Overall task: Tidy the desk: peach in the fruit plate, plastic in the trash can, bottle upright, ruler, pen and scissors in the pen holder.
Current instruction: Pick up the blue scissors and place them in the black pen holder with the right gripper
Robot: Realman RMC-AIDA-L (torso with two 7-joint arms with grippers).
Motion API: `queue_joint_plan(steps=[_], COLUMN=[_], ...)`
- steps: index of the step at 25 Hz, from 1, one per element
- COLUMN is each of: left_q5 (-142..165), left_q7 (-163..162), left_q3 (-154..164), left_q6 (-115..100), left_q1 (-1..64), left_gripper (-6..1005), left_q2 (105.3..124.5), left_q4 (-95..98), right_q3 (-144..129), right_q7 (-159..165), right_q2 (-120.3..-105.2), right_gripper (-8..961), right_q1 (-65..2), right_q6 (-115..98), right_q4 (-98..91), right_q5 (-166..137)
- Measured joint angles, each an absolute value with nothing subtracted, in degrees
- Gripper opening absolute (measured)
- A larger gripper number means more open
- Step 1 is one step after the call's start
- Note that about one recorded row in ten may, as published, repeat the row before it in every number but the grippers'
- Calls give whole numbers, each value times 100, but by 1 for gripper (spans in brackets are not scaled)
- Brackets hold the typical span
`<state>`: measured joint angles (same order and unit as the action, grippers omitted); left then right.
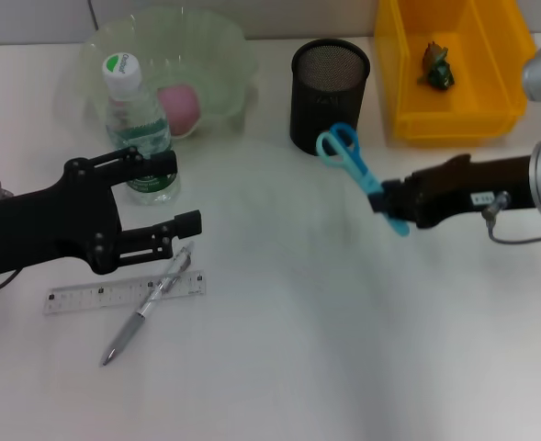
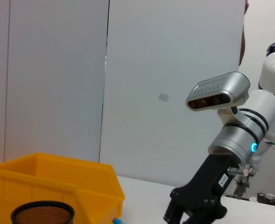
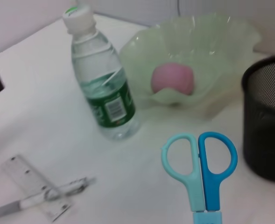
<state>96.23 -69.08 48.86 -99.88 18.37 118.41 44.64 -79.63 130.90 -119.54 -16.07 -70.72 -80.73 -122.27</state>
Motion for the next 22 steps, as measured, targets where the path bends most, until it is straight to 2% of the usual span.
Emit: queue_joint_plan(steps=[22], left_q5=[9068], left_q7=[-6908], left_q3=[4913], left_q6=[-10058], left_q1=[1939], left_gripper=[789], left_q2=[11855], left_q4=[4135], right_q3=[-8150], right_q7=[12408], right_q2=[-11949], right_gripper=[218], right_q1=[-1675], right_q6=[-5100], right_q4=[-8496], right_q5=[-11707])
